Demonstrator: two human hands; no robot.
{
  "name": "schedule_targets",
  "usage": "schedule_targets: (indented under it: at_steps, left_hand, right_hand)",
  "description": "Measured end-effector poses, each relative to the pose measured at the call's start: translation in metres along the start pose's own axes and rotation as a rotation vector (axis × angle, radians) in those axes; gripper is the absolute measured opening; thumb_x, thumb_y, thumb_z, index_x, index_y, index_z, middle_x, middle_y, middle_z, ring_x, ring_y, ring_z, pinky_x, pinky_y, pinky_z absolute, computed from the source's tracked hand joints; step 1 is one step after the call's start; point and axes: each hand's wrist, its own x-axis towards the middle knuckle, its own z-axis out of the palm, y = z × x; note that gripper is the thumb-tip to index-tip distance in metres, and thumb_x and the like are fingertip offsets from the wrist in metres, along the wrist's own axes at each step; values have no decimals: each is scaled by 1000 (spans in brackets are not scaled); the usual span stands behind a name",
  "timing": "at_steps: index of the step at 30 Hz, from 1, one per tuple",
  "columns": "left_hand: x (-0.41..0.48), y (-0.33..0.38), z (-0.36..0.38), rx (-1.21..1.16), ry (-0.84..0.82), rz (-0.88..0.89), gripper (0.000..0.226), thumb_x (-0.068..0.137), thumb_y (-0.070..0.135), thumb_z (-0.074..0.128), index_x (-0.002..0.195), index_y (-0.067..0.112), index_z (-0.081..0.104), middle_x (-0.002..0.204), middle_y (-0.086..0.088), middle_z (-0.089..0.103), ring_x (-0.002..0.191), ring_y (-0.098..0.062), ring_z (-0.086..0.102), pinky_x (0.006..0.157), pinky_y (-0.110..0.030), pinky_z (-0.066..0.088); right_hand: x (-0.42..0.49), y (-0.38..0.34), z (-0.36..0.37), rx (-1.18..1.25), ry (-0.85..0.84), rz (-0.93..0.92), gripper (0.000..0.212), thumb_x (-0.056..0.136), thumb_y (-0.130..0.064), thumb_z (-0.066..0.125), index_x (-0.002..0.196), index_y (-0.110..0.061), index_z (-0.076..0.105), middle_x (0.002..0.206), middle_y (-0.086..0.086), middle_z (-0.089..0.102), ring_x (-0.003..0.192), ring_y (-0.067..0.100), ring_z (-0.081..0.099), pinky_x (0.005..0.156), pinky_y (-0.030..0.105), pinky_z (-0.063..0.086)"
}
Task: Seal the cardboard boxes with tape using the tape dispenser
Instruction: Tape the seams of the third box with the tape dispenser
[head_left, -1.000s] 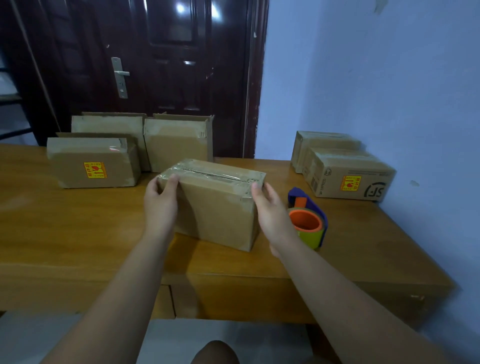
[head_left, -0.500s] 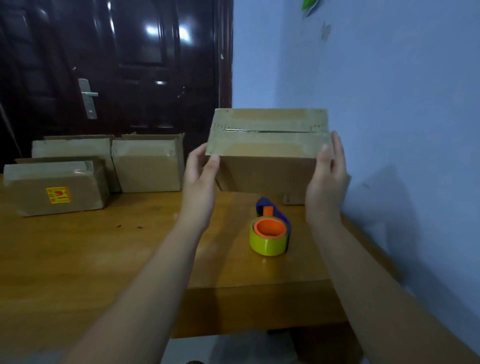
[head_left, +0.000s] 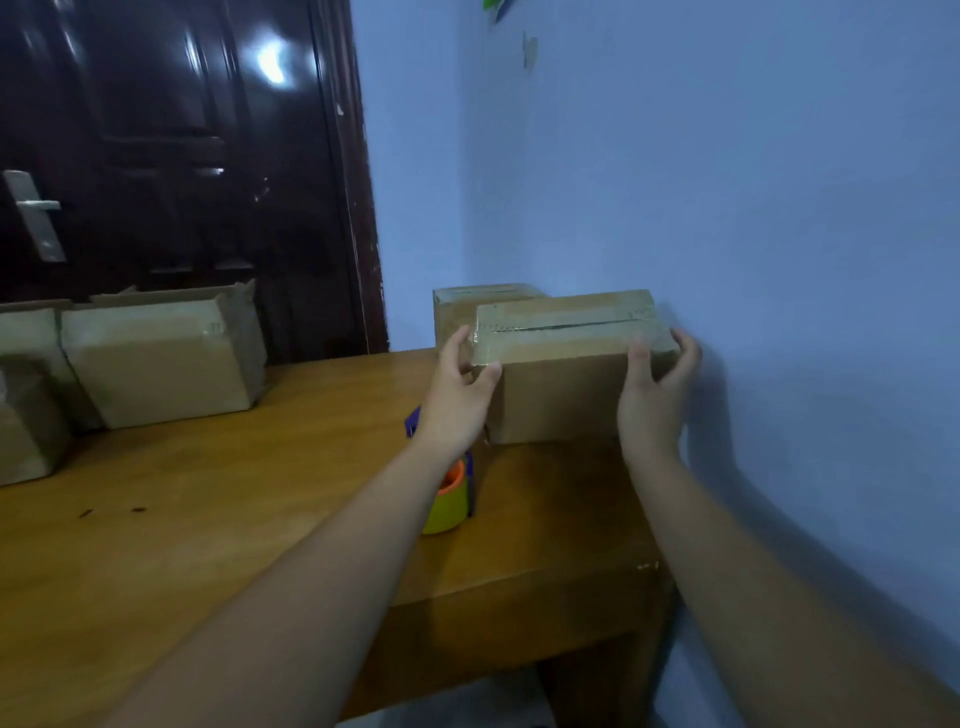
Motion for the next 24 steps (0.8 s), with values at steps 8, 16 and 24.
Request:
schedule_targets:
  at_steps: [8, 16, 24]
  left_hand:
    - [15, -23, 5, 338, 64, -16, 40, 93, 29, 58, 133, 23, 52, 132, 0, 55, 122, -14, 49, 93, -25, 40]
    - [30, -20, 14, 660, 88, 121, 41, 93, 32, 57, 130, 14, 55, 131, -5, 55, 121, -18, 48, 98, -22, 33]
    - [43, -25, 23, 765, 44, 169, 42, 95, 33, 52, 132, 13, 52, 136, -5, 50, 124, -18, 45, 96, -24, 33]
  right_hand:
    - [18, 26, 5, -63, -137, 43, 49, 99, -41, 44, 144, -26, 36, 142, -1, 45, 128, 20, 44, 100, 37, 39]
    - [28, 46, 14, -60, -172, -3, 60, 98, -36, 48, 150, -30, 20, 155, -1, 27, 140, 19, 28, 106, 33, 31]
    - [29, 64, 23, -175, -251, -48, 51, 97, -33, 50, 145, -30, 30, 149, 7, 25, 133, 20, 30, 95, 26, 28]
